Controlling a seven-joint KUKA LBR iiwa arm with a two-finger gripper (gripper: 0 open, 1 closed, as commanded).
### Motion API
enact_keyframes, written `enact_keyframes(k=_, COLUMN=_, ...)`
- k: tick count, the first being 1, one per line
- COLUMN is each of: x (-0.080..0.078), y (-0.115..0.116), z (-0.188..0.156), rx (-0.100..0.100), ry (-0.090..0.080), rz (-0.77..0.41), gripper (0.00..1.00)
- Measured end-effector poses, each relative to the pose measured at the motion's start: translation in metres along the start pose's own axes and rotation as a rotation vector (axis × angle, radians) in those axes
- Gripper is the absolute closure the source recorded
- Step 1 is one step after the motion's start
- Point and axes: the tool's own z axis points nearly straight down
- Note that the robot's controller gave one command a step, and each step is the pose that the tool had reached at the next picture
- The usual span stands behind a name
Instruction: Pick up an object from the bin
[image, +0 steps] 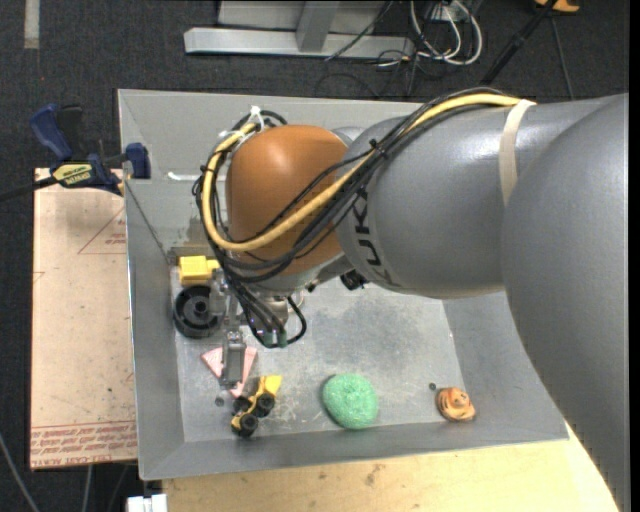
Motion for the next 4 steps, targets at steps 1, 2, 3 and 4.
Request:
enact_keyframes(k=1, x=-0.002, y=-0.001, z=-0.005, rx=-0.002, ry=-0.007, rz=0.004, gripper=0.0)
enact_keyframes(k=2, x=0.018, y=-0.041, z=0.046, rx=-0.003, ry=-0.012, rz=-0.053, gripper=0.0)
enact_keyframes(k=3, x=0.028, y=-0.086, z=0.081, rx=0.0, ry=-0.004, rz=-0.092, gripper=0.0)
enact_keyframes(k=4, x=0.04, y=-0.091, z=0.103, rx=0.003, ry=-0.007, rz=-0.172, gripper=0.0)
